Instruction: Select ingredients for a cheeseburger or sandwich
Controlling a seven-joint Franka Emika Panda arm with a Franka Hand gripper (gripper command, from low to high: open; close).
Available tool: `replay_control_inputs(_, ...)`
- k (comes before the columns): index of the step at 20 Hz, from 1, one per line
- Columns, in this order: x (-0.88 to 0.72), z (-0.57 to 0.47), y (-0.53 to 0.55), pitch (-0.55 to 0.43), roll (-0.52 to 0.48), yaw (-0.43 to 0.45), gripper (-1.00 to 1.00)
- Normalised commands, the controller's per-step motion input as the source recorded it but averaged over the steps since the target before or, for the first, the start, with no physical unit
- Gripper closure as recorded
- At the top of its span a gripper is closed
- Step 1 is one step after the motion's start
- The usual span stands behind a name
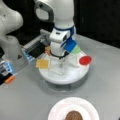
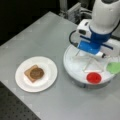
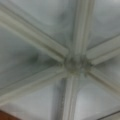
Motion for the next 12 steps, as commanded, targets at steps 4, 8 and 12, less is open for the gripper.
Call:
replay_control_inputs(4,0.11,-0.16,-0.12,-0.058,-0.037,0.126,-1.00)
replay_control_inputs(8,0.04,-0.10,-0.09,-0.038,-0.071,0.136,-1.00)
replay_control_inputs(12,-0.05,-0.09,-0.08,-0.044,-0.087,0.157,-1.00)
